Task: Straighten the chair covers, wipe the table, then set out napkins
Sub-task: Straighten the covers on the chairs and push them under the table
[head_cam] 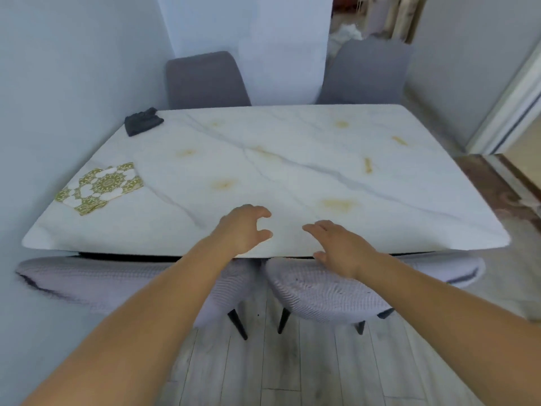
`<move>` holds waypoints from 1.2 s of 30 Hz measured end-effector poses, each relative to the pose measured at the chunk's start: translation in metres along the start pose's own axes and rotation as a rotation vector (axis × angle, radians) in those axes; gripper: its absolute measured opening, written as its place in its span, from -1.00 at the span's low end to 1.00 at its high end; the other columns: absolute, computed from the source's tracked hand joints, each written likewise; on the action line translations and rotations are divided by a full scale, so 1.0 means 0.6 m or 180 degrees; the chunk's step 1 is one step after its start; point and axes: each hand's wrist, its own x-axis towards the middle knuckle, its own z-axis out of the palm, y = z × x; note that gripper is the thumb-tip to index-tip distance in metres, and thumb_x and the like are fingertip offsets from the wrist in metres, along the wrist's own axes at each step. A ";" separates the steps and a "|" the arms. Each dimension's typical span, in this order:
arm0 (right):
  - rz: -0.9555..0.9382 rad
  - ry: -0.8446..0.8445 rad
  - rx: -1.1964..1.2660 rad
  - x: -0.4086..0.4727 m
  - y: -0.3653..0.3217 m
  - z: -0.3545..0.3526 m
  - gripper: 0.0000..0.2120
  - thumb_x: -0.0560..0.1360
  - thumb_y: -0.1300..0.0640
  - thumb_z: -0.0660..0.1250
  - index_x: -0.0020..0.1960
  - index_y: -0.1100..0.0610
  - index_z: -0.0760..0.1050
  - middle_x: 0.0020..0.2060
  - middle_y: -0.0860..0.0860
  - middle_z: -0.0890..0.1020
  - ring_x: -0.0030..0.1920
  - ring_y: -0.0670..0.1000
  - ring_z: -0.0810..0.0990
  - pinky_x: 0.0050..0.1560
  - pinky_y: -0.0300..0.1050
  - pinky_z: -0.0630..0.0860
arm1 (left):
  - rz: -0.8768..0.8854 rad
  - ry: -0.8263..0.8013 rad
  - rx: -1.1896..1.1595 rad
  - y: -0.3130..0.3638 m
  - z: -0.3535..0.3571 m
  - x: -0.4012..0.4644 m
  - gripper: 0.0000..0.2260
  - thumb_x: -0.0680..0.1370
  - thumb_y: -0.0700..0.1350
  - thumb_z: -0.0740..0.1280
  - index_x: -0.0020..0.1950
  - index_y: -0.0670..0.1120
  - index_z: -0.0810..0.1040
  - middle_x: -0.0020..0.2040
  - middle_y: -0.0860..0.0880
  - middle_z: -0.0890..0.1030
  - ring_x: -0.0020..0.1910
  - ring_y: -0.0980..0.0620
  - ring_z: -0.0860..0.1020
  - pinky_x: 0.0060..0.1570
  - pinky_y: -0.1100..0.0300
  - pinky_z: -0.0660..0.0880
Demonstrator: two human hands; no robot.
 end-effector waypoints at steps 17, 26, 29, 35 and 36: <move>0.1388 0.0004 0.0574 -0.243 0.593 -0.094 -0.49 0.58 0.14 0.20 0.48 0.06 0.13 0.40 0.07 0.29 0.31 0.06 0.37 0.28 -0.09 0.38 | 0.0976 -0.0269 0.0799 0.588 0.217 0.285 -0.70 0.59 0.01 0.20 0.31 0.01 0.46 0.27 -0.01 0.51 0.24 -0.02 0.46 0.21 0.13 0.36; 0.1673 -0.0035 0.0693 -0.183 0.845 -0.118 -0.45 0.58 0.13 0.18 0.51 0.00 0.08 0.41 0.08 0.26 0.35 0.09 0.34 0.30 -0.01 0.38 | 0.0954 -0.0397 0.0537 0.761 0.304 0.526 -0.75 0.58 -0.02 0.25 0.21 -0.04 0.54 0.22 -0.07 0.55 0.14 -0.09 0.53 0.18 0.08 0.46; 0.1612 -0.0164 0.0625 -0.135 0.939 -0.152 -0.45 0.59 0.11 0.18 0.52 0.02 0.05 0.43 0.07 0.24 0.37 0.08 0.30 0.33 -0.01 0.34 | 0.0842 -0.0564 0.0492 0.813 0.319 0.629 -0.76 0.59 -0.08 0.21 0.17 -0.13 0.56 0.16 -0.12 0.57 0.11 -0.11 0.53 0.13 0.07 0.49; 0.1506 -0.0283 0.0518 -0.027 1.104 -0.232 -0.46 0.60 0.11 0.16 0.52 0.03 0.05 0.45 0.07 0.21 0.40 0.07 0.27 0.33 0.00 0.34 | 0.0661 -0.0704 0.0199 0.895 0.327 0.802 -0.77 0.59 -0.08 0.20 0.15 -0.12 0.55 0.12 -0.13 0.58 0.09 -0.12 0.54 0.12 0.03 0.50; 0.1494 -0.0275 0.0490 -0.015 1.118 -0.239 -0.47 0.60 0.11 0.17 0.51 0.04 0.06 0.43 0.07 0.24 0.38 0.07 0.30 0.31 0.01 0.37 | 0.0664 -0.0773 0.0296 0.902 0.328 0.813 -0.78 0.59 -0.10 0.18 0.13 -0.13 0.54 0.10 -0.14 0.58 0.07 -0.12 0.54 0.11 0.03 0.50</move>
